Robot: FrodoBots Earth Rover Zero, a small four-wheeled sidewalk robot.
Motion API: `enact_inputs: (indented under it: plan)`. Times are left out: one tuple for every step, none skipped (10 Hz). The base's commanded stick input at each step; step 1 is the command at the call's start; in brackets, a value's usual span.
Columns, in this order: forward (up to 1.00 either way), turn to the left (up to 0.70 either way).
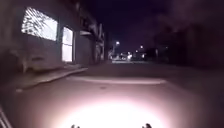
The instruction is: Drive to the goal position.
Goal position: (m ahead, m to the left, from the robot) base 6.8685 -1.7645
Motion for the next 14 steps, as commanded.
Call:
enact_inputs:
  plan:
    - [0.85,0.00]
    - [0.85,0.00]
    - [0.85,0.00]
    - [0.85,0.00]
    - [0.85,0.00]
    - [0.85,0.00]
    - [0.85,0.00]
    - [0.85,0.00]
    - [0.85,0.00]
    - [0.85,0.00]
    - [0.85,-0.01]
    - [0.85,-0.16]
    - [0.85,-0.31]
    - [0.85,-0.24]
